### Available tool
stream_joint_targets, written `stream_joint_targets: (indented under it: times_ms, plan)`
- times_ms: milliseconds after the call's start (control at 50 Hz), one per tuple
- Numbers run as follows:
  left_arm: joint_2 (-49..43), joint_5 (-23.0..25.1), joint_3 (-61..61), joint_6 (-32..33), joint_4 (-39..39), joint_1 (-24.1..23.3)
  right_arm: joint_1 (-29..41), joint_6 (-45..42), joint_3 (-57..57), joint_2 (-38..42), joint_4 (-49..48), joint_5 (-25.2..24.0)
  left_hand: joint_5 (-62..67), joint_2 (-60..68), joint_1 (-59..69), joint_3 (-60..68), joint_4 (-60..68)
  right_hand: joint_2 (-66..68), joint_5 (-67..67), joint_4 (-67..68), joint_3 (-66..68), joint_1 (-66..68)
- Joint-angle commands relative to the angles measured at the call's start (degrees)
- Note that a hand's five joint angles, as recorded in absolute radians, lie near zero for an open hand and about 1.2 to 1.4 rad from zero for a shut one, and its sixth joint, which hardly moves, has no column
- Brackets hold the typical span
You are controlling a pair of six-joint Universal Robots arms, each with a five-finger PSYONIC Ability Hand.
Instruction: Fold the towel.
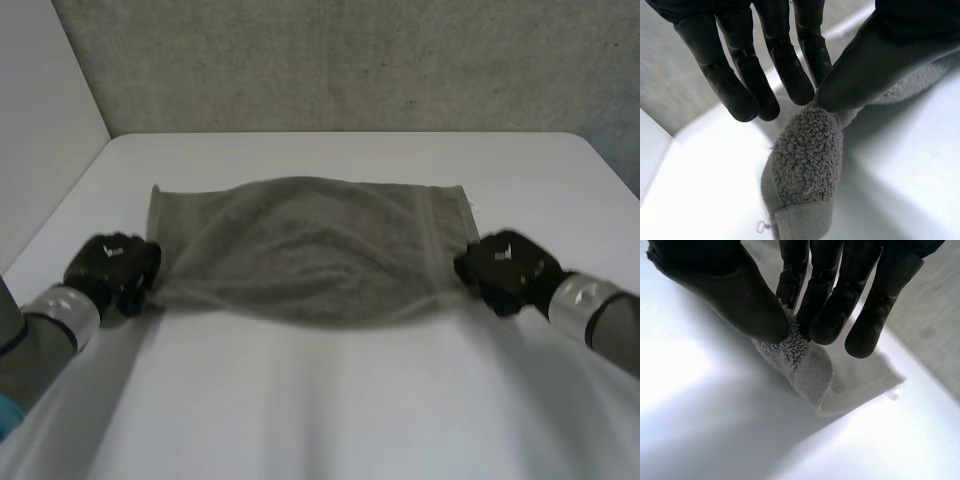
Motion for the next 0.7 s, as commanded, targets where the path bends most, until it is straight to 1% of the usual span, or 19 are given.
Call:
stream_joint_targets:
  times_ms: [20, 140, 180, 220, 280, 320, 340, 380, 400, 420, 540, 660, 700]
  plan:
    - [0.31, 1.70, -4.26, 4.70, 0.19, 0.14, -1.81, -4.63, 6.85, -0.01, -0.38, 1.29, -15.45, -7.09, -3.30, -8.96, -7.50, 4.85, 3.10, 3.32, 3.44, 3.92]
    - [2.24, 1.34, -3.82, 4.35, -0.51, 0.84, -2.07, -4.19, 8.17, -2.12, -0.55, 1.55, -15.45, -7.09, -3.30, -8.96, -7.50, 4.85, 3.10, 3.32, 3.44, 3.92]
    - [2.86, 1.34, -4.00, 4.09, -0.61, 0.84, -2.33, -3.31, 8.52, -2.92, -0.64, 1.64, -15.45, -7.09, -3.30, -8.96, -7.50, 4.85, 3.10, 3.32, 3.44, 3.92]
    - [3.83, 1.52, -4.35, 2.86, -0.61, 0.31, -2.42, -0.60, 9.14, -3.97, -1.60, 1.90, -15.45, -7.09, -3.30, -8.96, -7.50, 4.85, 3.10, 3.32, 3.44, 3.92]
    - [4.27, 1.52, -4.44, 2.15, -0.61, 0.22, -2.51, 0.56, 9.49, -4.23, -2.84, 1.99, -15.45, -7.09, -3.30, -8.96, -7.50, 4.85, 3.10, 3.32, 3.44, 3.92]
    - [5.15, 1.61, -4.70, 1.28, -0.61, 0.22, -2.51, 2.05, 10.54, -4.93, -5.20, 2.08, -15.45, -7.09, -3.30, -8.96, -7.50, -6.97, -8.71, -8.50, -8.38, -7.90]
    - [5.15, 1.61, -4.70, 1.28, -0.61, 0.22, -2.51, 2.05, 10.55, -4.94, -5.21, 2.08, -15.45, -7.09, -3.30, -8.96, -7.50, -7.04, -8.78, -8.56, -8.45, -7.96]
    - [5.15, 1.70, -4.79, 1.28, -0.52, 0.49, -2.51, 1.96, 11.42, -5.46, -6.70, 2.08, -15.45, -7.09, -3.30, -8.96, -7.50, -16.08, -17.82, -17.61, -17.49, -17.00]
    - [5.15, 1.70, -4.79, 1.28, -0.52, 0.49, -2.51, 1.96, 11.42, -5.46, -6.70, 2.08, -15.45, -7.09, -3.30, -8.96, -7.50, -16.12, -17.86, -17.65, -17.53, -17.04]
    - [5.15, 1.70, -4.70, 1.28, -0.34, 0.66, -2.60, 1.35, 11.69, -5.38, -6.88, 2.25, -15.45, -7.09, -3.30, -8.96, -7.50, -20.12, -21.86, -21.65, -21.53, -21.04]
    - [4.80, 1.70, -4.70, 1.19, 0.01, 0.93, -1.89, 1.26, 12.30, -5.64, -6.97, 3.40, -15.45, -7.09, -3.30, -8.96, -7.50, -26.53, -28.28, -28.06, -27.94, -27.46]
    - [4.62, 1.70, -4.70, 1.19, 0.10, 1.01, -1.19, 0.64, 12.83, -5.82, -6.97, 3.49, -15.45, -7.09, -3.30, -8.96, -7.50, -29.75, -31.49, -31.27, -31.16, -30.67]
    - [4.62, 1.70, -4.52, 1.10, 0.10, 1.01, -0.58, -0.41, 13.01, -5.64, -7.05, 3.31, -15.45, -7.09, -3.30, -8.96, -7.50, -37.11, -38.85, -38.64, -38.52, -38.03]
